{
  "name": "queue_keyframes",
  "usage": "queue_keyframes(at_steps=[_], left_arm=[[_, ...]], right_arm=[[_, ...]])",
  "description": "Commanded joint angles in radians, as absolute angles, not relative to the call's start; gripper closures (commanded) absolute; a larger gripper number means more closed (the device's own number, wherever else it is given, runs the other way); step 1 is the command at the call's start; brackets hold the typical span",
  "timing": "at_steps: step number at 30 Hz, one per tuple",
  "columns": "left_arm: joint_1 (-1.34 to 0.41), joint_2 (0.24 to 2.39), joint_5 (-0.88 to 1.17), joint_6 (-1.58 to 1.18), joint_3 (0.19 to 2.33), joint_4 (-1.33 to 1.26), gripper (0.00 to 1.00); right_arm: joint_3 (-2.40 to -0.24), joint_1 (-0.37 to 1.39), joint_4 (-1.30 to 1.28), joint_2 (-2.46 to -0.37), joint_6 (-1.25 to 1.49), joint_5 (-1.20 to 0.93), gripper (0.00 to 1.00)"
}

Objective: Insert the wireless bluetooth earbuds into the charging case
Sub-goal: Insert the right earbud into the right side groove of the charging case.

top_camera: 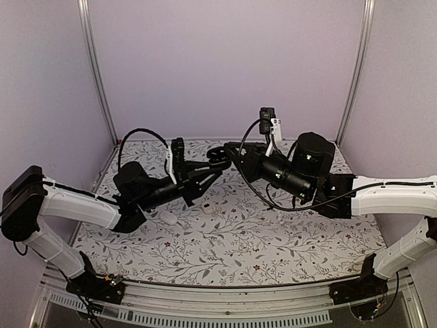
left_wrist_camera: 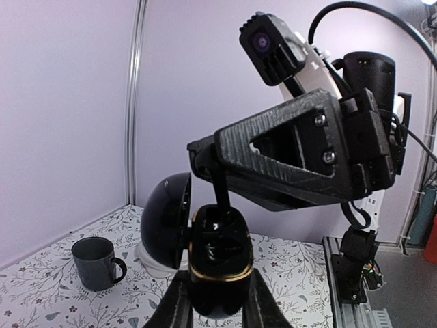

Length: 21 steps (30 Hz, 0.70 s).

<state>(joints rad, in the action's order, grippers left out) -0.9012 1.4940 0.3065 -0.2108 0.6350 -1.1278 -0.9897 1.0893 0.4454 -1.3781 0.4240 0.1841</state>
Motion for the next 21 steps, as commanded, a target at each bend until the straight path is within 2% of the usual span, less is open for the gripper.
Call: queue_keyframes(at_steps=[1, 21], left_arm=[[-0.916, 1.457, 0.314, -0.219, 0.661, -1.140, 1.00], [-0.912, 1.455, 0.309, -0.254, 0.674, -1.139, 1.00]], right_arm=[[-0.999, 1.102, 0.452, -1.383, 0.402, 0.210, 0.82], [-0.983, 1.106, 0.442, -1.396, 0.391, 0.219, 0.82]])
